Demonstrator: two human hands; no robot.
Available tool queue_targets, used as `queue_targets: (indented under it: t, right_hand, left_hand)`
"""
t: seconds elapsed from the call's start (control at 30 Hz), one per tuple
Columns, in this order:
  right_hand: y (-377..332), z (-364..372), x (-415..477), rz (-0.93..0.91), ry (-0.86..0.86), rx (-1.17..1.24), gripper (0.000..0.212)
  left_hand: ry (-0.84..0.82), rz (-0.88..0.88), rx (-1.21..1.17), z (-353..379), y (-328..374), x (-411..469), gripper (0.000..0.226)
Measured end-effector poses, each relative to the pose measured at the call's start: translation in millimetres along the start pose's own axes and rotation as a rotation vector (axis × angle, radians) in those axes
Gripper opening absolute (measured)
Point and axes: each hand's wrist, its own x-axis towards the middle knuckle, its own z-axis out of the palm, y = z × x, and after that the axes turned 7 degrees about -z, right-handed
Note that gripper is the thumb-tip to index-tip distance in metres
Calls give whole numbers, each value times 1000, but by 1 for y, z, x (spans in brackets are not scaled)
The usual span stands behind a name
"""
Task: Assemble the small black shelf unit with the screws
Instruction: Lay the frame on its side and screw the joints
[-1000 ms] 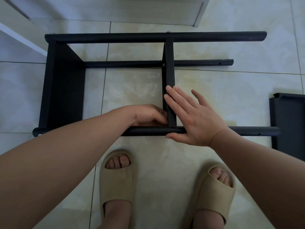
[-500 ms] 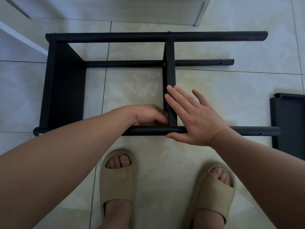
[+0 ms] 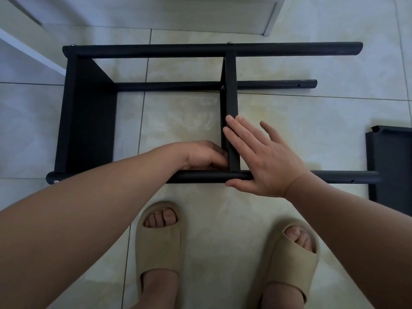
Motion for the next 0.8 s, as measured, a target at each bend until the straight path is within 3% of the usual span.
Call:
queue_targets:
  t: [0.1,0.2,0.27,0.4,0.53,0.7,0.8]
  right_hand:
    - [0,0,0,0,-8,4,101]
    - [0,0,0,3,-19,1,101]
    - [-1,-1,0,4,-26,-1,102]
    - [0,-1,0,3,-33,-6,101]
    - [0,-1,0,5,-36,-5,101]
    - [0,-2,0,5,-39,-3,102]
    - [0,-2,0,6,-44,-2,102]
  left_hand:
    - [-34,12,-48,-3,-2,1,26]
    - [-57,11,-122,-2,-1,1,9]
    - [-82,10,-149,0,1,0,10]
    - [-96,-4,8,-1,1,0,41]
    - [-13,7,36,1,2,0,10]
    - [-52,14,-64,-2,-2,2,17]
    - [-89,8,-113,-1,0,2,9]
